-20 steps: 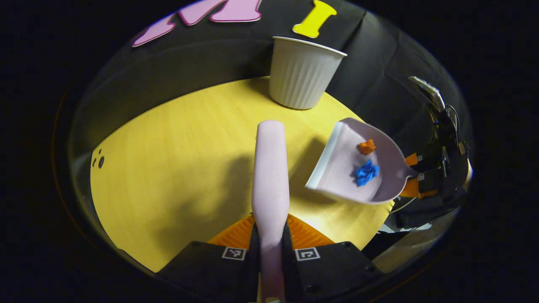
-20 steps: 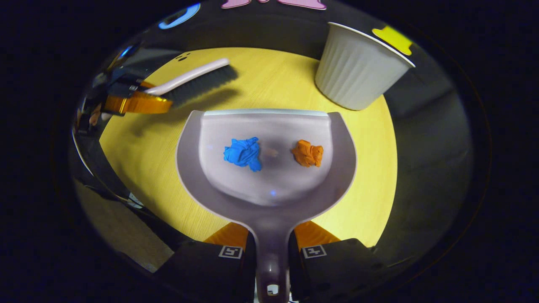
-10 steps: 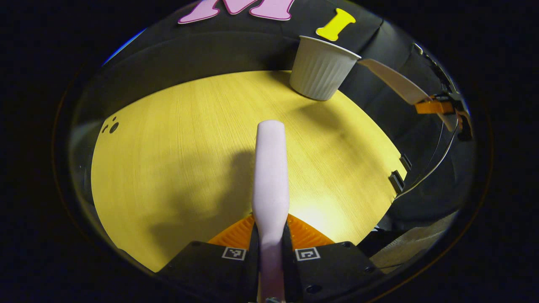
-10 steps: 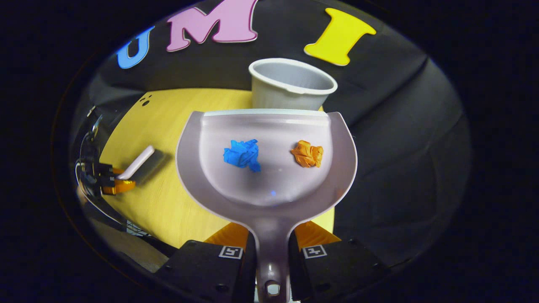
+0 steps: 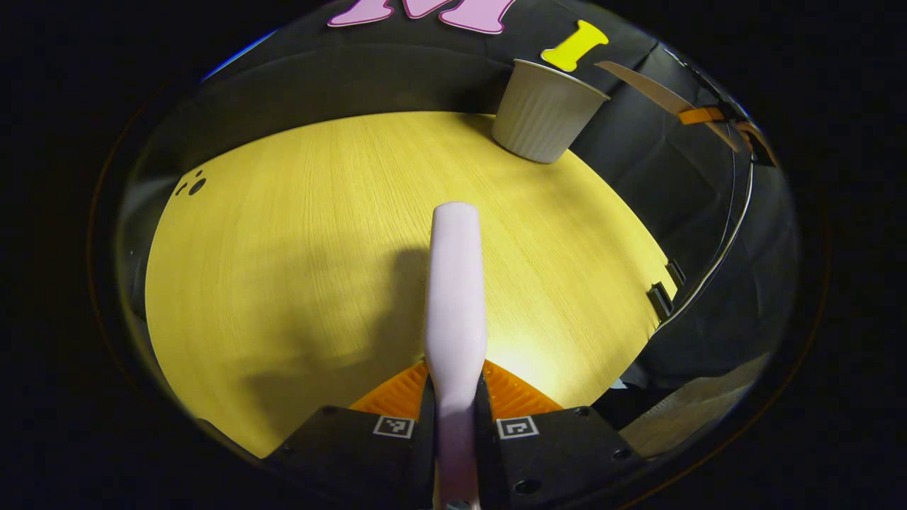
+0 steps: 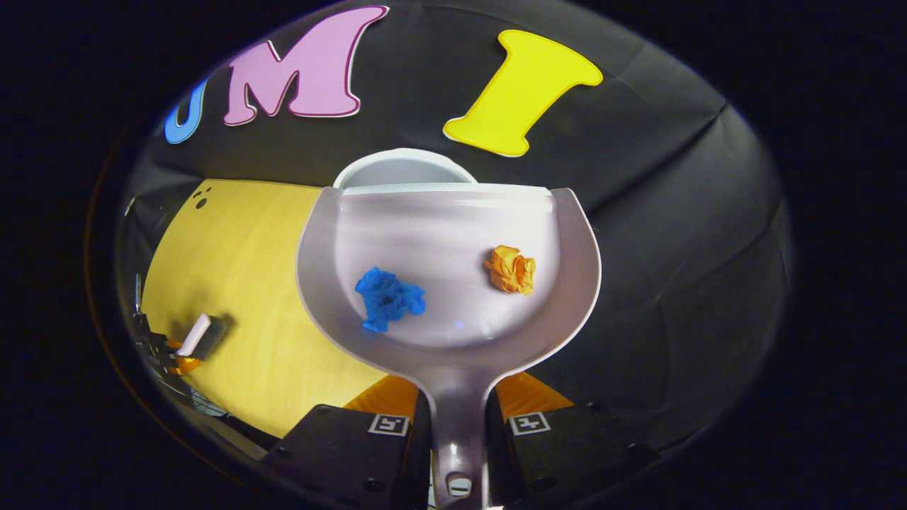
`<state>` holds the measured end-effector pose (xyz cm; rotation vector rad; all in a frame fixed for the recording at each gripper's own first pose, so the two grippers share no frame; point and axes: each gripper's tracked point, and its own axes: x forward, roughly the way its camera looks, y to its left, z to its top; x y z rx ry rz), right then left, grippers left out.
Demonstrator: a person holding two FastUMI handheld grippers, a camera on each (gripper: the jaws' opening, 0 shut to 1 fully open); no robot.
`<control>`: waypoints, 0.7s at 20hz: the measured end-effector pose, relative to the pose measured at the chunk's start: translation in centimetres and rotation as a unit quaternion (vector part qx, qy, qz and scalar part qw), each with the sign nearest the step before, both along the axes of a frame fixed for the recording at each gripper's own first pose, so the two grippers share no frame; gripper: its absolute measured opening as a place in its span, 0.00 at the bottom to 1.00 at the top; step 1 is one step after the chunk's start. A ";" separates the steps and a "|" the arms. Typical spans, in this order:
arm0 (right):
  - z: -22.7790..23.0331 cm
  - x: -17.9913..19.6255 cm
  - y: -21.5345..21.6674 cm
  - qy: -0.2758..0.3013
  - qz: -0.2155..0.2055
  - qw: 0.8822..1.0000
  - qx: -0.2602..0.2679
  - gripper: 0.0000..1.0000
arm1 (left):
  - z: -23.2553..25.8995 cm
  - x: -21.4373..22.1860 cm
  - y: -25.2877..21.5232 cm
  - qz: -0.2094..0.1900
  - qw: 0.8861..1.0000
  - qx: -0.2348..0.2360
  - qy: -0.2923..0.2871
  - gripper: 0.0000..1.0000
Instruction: Pick up the small broom and dustpan from the desktop, sweep the trash into the dustpan with the broom, and then empty the trash into the garbage bin.
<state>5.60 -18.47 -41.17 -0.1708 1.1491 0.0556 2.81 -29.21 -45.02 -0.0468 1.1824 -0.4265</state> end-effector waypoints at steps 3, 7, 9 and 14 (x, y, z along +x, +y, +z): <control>0.0 3.0 -1.3 0.000 0.020 0.998 -0.057 0.36 | 0.0 0.0 0.0 0.014 1.000 -0.001 0.003 0.28; -0.5 6.0 -1.8 0.011 0.059 0.991 -0.120 0.36 | -0.2 -0.1 0.1 0.029 1.000 -0.001 0.007 0.28; -0.5 7.0 -2.4 0.024 0.086 0.984 -0.152 0.35 | -0.2 -0.1 0.1 0.038 0.999 -0.002 0.011 0.28; 0.4 8.5 -2.4 0.074 0.146 0.969 -0.188 0.41 | 0.0 0.1 0.1 0.060 0.998 -0.005 0.014 0.28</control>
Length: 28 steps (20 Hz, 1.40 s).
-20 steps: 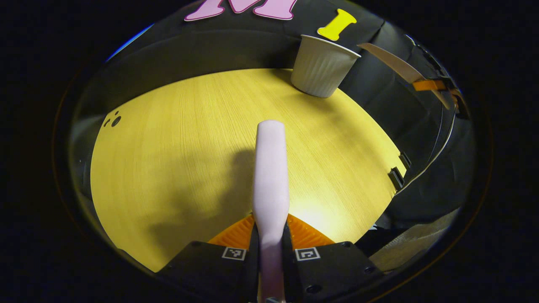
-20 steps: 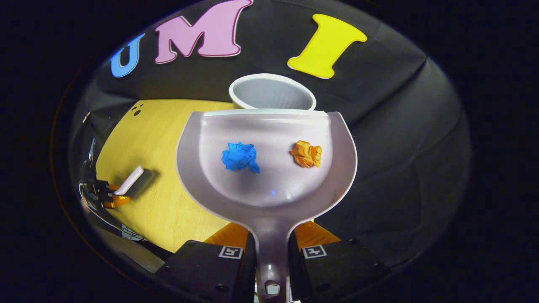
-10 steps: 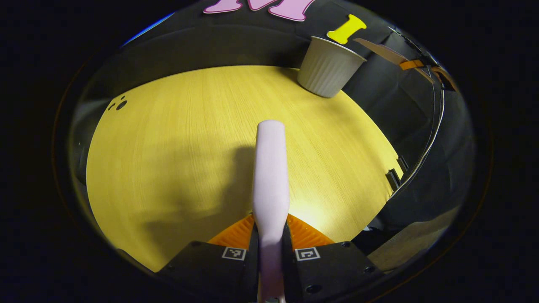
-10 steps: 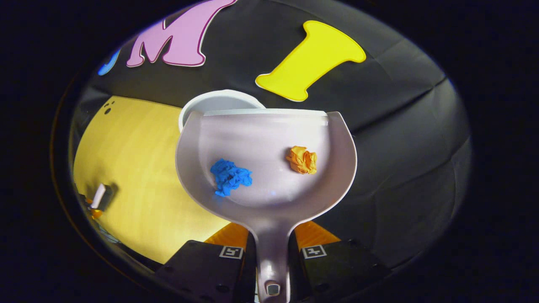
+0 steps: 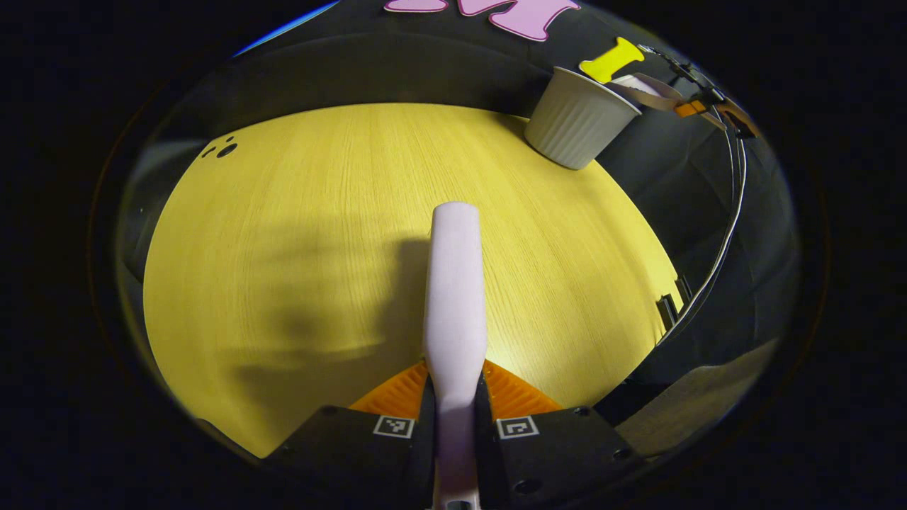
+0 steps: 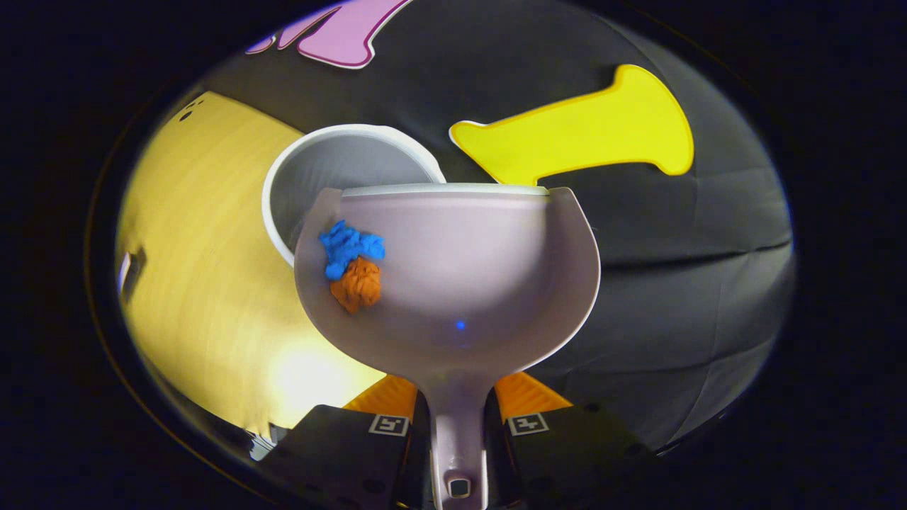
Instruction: Pick up the small broom and dustpan from the desktop, sweep the trash into the dustpan with the broom, and then empty the trash into the garbage bin.
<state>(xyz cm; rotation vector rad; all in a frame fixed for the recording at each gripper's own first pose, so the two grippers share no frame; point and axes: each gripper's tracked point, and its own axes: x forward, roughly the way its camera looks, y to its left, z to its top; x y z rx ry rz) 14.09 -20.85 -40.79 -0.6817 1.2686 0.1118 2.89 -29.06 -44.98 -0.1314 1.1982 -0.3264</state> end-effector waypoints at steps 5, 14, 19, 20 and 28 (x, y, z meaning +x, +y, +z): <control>1.0 1.0 0.0 0.076 0.051 0.995 -0.025 0.36 | 0.0 0.0 0.1 0.009 1.000 0.006 0.000 0.29; -1.8 2.5 0.5 0.142 0.085 0.985 -0.039 0.35 | -0.2 -0.1 0.0 0.022 1.000 0.005 0.008 0.28; -2.0 3.4 0.9 0.150 0.112 0.981 -0.050 0.35 | -0.1 0.0 0.1 0.023 1.000 0.010 0.009 0.28; -2.1 3.6 0.7 0.148 0.112 0.981 -0.051 0.35 | -0.1 0.1 0.0 0.024 1.000 0.009 0.008 0.28; -1.7 2.3 -0.7 0.081 0.040 0.995 0.028 0.35 | 0.3 0.2 0.3 0.019 1.000 0.018 0.004 0.28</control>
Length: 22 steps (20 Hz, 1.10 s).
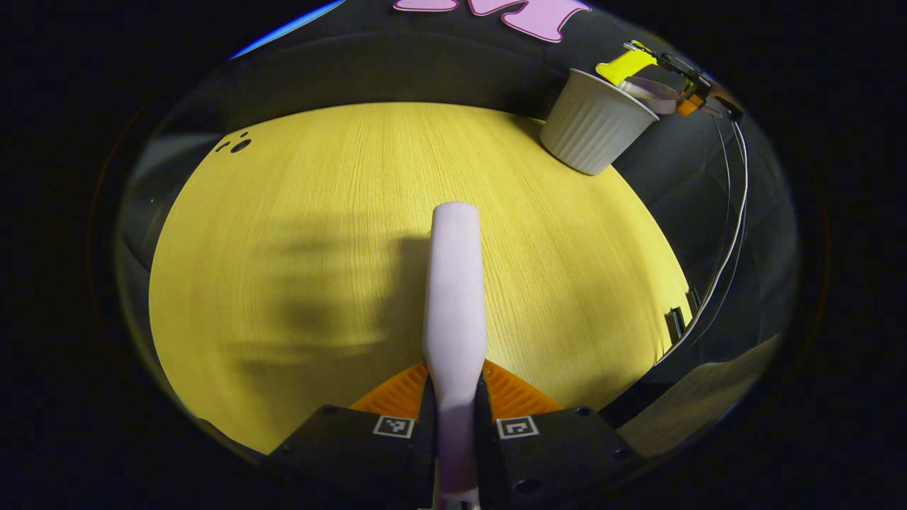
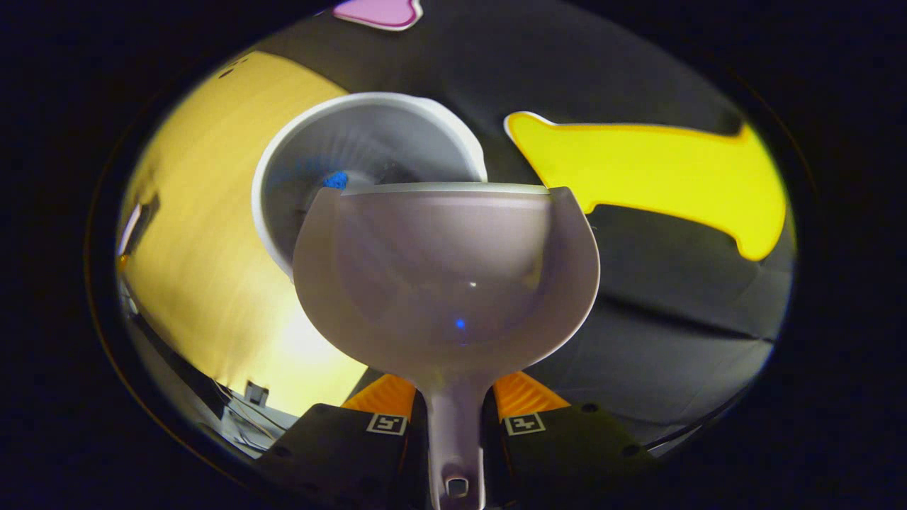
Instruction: Pick up the small broom and dustpan from the desktop, sweep the trash into the dustpan with the broom, and then empty the trash into the garbage bin.
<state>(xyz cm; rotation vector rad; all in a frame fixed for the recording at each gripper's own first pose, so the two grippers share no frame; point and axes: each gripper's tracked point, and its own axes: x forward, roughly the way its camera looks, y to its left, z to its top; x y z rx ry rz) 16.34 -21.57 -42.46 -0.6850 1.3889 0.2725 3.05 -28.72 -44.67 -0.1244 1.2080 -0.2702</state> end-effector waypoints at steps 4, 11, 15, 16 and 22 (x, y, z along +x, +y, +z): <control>2.3 -1.7 -0.2 -0.048 -0.039 0.996 0.062 0.37 | 0.1 0.1 0.2 -0.005 1.000 0.005 -0.002 0.28; 6.4 -7.2 3.0 -0.104 -0.051 0.982 0.150 0.35 | 0.7 0.3 1.1 -0.018 1.000 0.021 -0.006 0.29; 7.2 -11.3 6.5 -0.108 -0.037 0.975 0.190 0.35 | 0.8 0.7 2.3 -0.026 0.999 0.035 -0.008 0.28; 7.2 -12.5 7.8 -0.106 -0.035 0.973 0.204 0.35 | 0.9 0.6 2.4 -0.025 0.999 0.036 -0.008 0.28; 3.5 -20.6 15.2 -0.058 -0.026 0.963 0.263 0.35 | 1.0 0.8 3.5 -0.026 0.998 0.049 -0.011 0.28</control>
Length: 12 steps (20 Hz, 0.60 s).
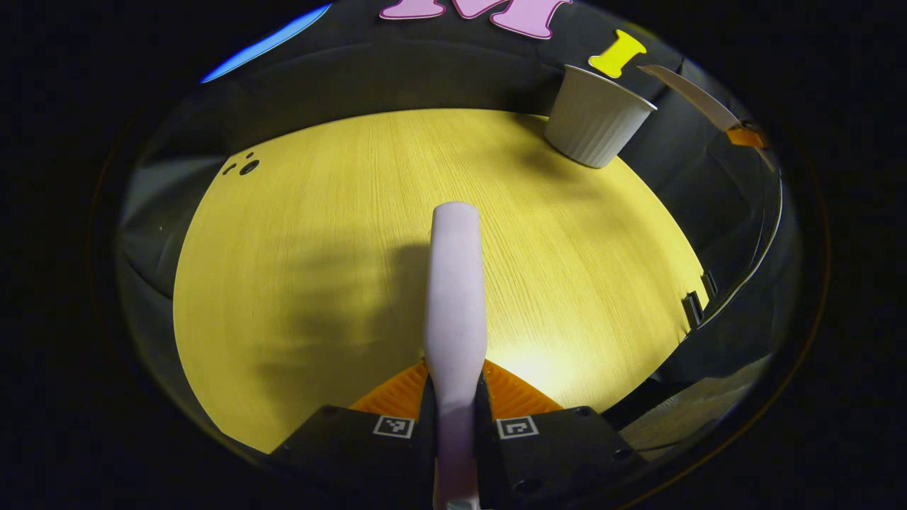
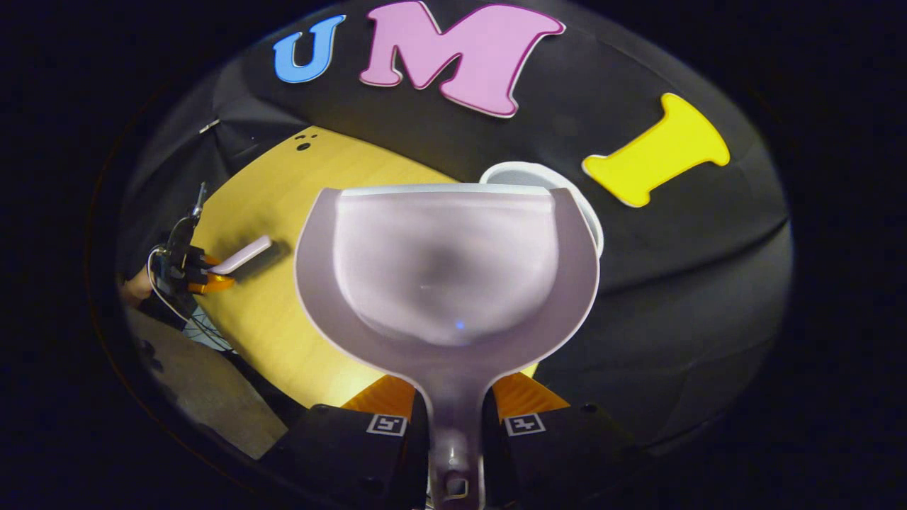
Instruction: Pick up the small broom and dustpan from the desktop, sweep the trash into the dustpan with the broom, and then empty the trash into the garbage bin.
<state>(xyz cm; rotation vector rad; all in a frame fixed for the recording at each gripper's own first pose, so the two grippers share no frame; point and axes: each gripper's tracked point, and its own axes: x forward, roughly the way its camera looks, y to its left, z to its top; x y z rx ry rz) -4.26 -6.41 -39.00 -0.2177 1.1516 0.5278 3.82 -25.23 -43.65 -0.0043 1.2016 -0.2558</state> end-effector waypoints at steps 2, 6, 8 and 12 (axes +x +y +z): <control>-2.1 -2.7 2.2 0.019 0.007 1.000 0.010 0.35 | -0.1 0.0 0.2 -0.002 1.000 0.006 0.000 0.28; -6.6 -7.9 5.9 0.058 0.017 0.998 0.023 0.35 | -0.5 0.2 1.0 0.001 1.000 0.023 -0.002 0.28; -9.1 -9.9 6.7 0.070 0.020 0.997 0.015 0.35 | -1.0 0.4 1.6 0.006 0.999 0.033 -0.004 0.28; -13.1 -13.0 7.8 0.097 0.014 0.995 0.010 0.35 | -2.1 1.2 2.5 0.007 0.999 0.050 -0.004 0.28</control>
